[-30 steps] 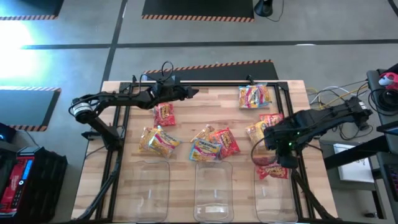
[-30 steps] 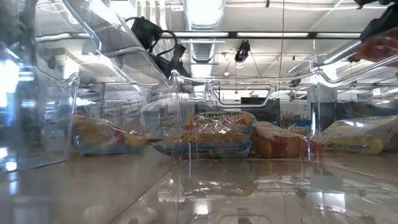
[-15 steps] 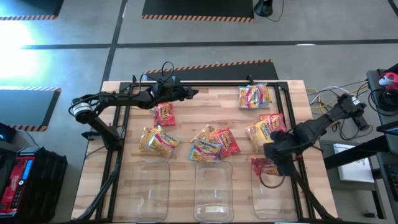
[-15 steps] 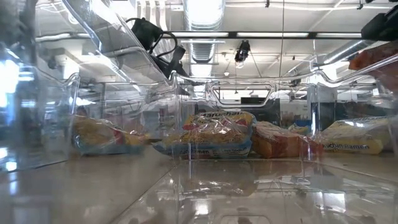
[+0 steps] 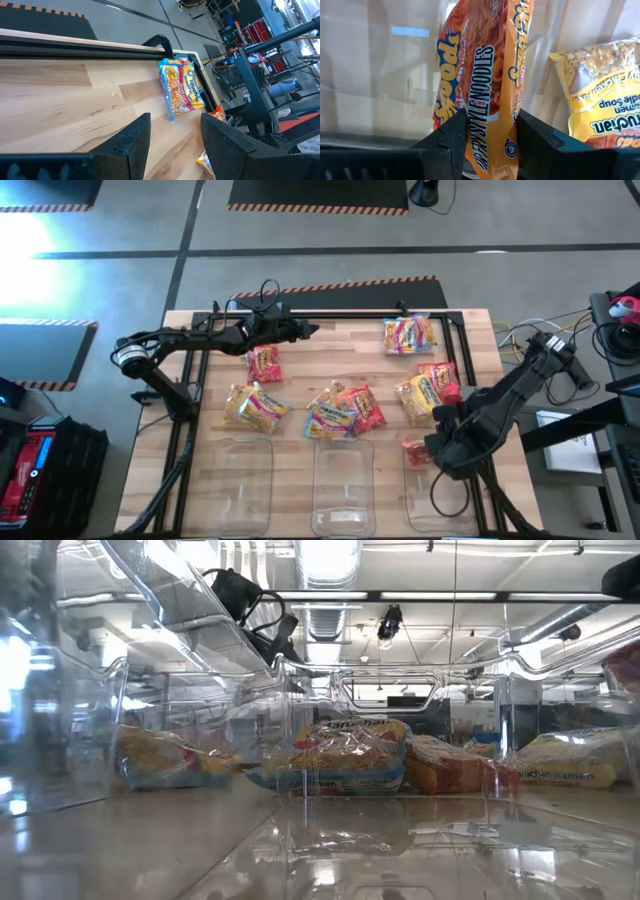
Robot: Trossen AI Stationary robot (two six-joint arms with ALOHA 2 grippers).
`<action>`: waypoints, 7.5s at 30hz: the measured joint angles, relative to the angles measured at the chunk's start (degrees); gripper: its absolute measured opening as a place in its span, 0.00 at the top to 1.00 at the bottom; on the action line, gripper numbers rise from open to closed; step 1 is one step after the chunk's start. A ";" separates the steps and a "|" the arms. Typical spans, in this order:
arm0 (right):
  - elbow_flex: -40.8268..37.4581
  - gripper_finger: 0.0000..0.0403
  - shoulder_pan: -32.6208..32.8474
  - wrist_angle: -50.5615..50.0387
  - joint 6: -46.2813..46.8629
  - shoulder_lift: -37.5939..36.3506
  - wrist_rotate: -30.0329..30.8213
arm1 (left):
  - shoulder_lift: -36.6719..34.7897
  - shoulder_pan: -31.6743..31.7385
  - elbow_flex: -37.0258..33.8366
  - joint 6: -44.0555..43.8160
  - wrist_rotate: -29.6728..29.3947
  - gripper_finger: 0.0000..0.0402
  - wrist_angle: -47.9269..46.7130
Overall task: Sort Maruchan noodles
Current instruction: Put the orange noodle pack into the right transparent bin
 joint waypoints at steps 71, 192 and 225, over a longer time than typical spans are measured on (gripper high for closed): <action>4.17 0.58 -13.66 9.38 44.31 -6.29 27.16 | 0.00 -13.85 0.00 2.78 8.92 0.61 0.27; -14.86 0.59 -60.64 66.22 -6.63 15.51 -29.18 | 21.37 -22.05 17.75 -3.13 3.86 0.69 -23.96; -14.78 0.70 -60.60 53.92 -8.06 1.37 -30.16 | 12.00 -22.12 17.77 0.46 5.53 0.69 -21.08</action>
